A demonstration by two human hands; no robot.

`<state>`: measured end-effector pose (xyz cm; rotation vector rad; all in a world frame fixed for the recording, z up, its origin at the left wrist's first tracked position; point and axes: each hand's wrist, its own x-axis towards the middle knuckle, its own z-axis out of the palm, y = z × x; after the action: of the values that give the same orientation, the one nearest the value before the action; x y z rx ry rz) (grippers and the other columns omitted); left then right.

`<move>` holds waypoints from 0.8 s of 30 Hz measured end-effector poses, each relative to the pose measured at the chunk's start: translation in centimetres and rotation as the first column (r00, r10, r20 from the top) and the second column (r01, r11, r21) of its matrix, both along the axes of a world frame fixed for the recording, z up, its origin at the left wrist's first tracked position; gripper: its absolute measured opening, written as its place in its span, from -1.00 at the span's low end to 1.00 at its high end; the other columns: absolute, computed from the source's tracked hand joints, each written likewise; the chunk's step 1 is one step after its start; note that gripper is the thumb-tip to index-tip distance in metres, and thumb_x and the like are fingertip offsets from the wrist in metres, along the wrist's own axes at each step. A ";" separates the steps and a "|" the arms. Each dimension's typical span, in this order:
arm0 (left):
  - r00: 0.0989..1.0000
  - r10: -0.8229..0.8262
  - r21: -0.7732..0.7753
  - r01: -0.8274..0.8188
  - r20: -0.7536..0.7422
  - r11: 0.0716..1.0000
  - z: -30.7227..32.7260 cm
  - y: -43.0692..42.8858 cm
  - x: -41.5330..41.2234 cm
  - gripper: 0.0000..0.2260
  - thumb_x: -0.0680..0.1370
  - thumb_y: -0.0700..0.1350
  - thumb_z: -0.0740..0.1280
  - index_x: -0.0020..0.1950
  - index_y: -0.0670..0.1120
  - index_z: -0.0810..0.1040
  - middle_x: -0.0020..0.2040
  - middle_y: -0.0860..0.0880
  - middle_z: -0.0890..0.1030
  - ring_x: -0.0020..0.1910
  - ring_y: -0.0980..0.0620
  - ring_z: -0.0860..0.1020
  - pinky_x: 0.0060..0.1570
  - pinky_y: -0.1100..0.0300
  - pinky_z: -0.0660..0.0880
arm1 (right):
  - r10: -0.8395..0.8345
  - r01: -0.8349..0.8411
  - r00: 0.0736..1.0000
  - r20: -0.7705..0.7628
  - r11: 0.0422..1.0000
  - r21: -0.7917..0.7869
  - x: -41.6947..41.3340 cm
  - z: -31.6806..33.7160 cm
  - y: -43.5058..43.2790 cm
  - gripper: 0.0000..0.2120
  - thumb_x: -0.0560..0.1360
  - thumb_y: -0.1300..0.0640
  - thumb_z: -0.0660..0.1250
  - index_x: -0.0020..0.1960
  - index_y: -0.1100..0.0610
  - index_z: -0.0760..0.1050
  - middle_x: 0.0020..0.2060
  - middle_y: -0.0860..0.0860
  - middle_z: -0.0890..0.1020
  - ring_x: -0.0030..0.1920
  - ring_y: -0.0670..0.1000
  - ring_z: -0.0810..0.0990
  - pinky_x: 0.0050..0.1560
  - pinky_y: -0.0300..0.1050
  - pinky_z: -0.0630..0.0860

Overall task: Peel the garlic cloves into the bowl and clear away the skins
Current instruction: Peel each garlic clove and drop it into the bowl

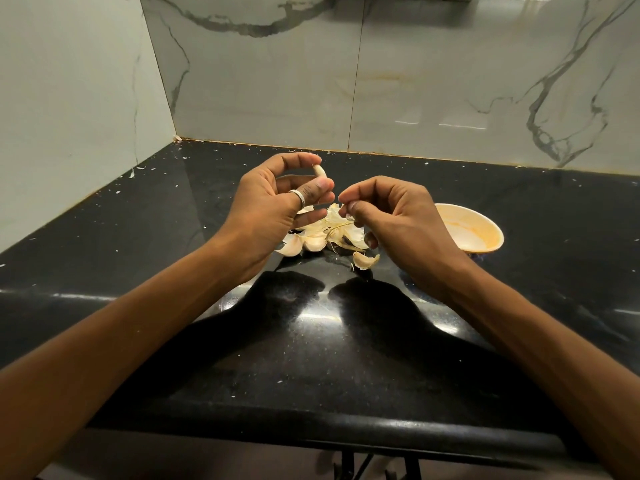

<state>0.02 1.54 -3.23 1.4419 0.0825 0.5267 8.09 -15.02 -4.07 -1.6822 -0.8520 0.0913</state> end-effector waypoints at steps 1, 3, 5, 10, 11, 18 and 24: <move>1.000 -0.003 0.003 0.003 0.001 1.000 0.0 0.0 0.0 -0.72 0.55 -0.26 0.41 0.25 -0.11 0.55 0.03 -0.15 0.71 0.01 -0.05 0.71 -0.11 0.17 0.64 | 0.003 -0.003 1.000 0.013 1.000 -0.010 0.0 -0.1 0.0 -0.87 0.61 0.30 0.34 0.08 0.18 0.64 -0.11 0.10 0.72 -0.25 -0.17 0.58 -0.26 -0.31 0.49; 1.000 -0.005 0.015 0.005 0.001 1.000 0.0 0.1 0.0 -0.71 0.55 -0.26 0.41 0.27 -0.12 0.55 0.02 -0.13 0.72 0.01 -0.05 0.71 -0.11 0.17 0.64 | 0.003 -0.002 1.000 0.026 1.000 -0.018 0.1 -0.1 0.0 -0.88 0.61 0.26 0.35 0.09 0.18 0.65 -0.09 0.09 0.73 -0.23 -0.15 0.60 -0.26 -0.33 0.50; 1.000 -0.006 0.026 0.006 0.000 1.000 0.0 0.1 0.0 -0.70 0.55 -0.26 0.41 0.27 -0.12 0.55 0.02 -0.12 0.72 0.02 -0.04 0.71 -0.10 0.16 0.65 | -0.002 0.002 0.999 0.034 1.000 -0.013 0.1 -0.1 -0.1 -0.87 0.61 0.27 0.35 0.10 0.19 0.65 -0.08 0.06 0.74 -0.21 -0.15 0.63 -0.27 -0.36 0.50; 1.000 -0.031 0.088 0.031 -0.004 0.996 -0.1 -0.1 0.0 -0.69 0.55 -0.25 0.40 0.29 -0.11 0.54 0.01 -0.09 0.73 0.04 -0.01 0.71 -0.07 0.16 0.66 | 0.005 -0.005 0.999 0.047 1.000 0.007 0.3 -0.2 -0.2 -0.89 0.51 0.25 0.49 0.04 0.16 0.68 -0.13 0.04 0.75 -0.08 0.01 0.72 -0.03 -0.15 0.65; 0.999 -0.036 0.120 0.036 -0.005 0.992 -0.1 -0.1 -0.1 -0.68 0.55 -0.25 0.40 0.30 -0.10 0.54 0.01 -0.08 0.73 0.04 0.00 0.70 -0.06 0.15 0.66 | -0.001 0.000 0.999 0.052 1.000 0.011 0.4 -0.2 -0.2 -0.89 0.50 0.22 0.51 0.03 0.16 0.68 -0.15 0.03 0.74 -0.11 -0.01 0.71 -0.05 -0.16 0.64; 0.999 -0.015 0.327 0.005 0.028 0.945 -0.5 -0.2 0.0 -0.70 0.57 -0.28 0.38 0.28 -0.08 0.51 0.03 -0.01 0.72 0.03 0.06 0.70 -0.04 0.14 0.66 | -0.075 0.071 0.995 0.059 0.995 0.077 0.1 0.2 -0.1 -0.92 0.59 0.12 0.42 0.02 0.10 0.66 -0.16 0.13 0.71 -0.14 0.23 0.64 -0.26 0.09 0.60; 0.996 -0.015 0.517 -0.032 0.086 0.855 -1.1 -0.3 0.2 -0.77 0.55 -0.27 0.43 0.18 -0.09 0.59 0.02 -0.01 0.71 0.02 0.08 0.69 -0.06 0.13 0.67 | -0.071 0.067 0.996 0.059 0.995 0.072 0.2 0.4 -0.3 -0.90 0.61 0.14 0.38 0.02 0.13 0.66 -0.16 0.16 0.70 -0.18 0.23 0.65 -0.26 -0.02 0.63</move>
<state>0.22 1.28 -4.36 1.9449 -0.1359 0.6501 8.25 -15.34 -3.64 -1.6535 -0.8326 -0.0374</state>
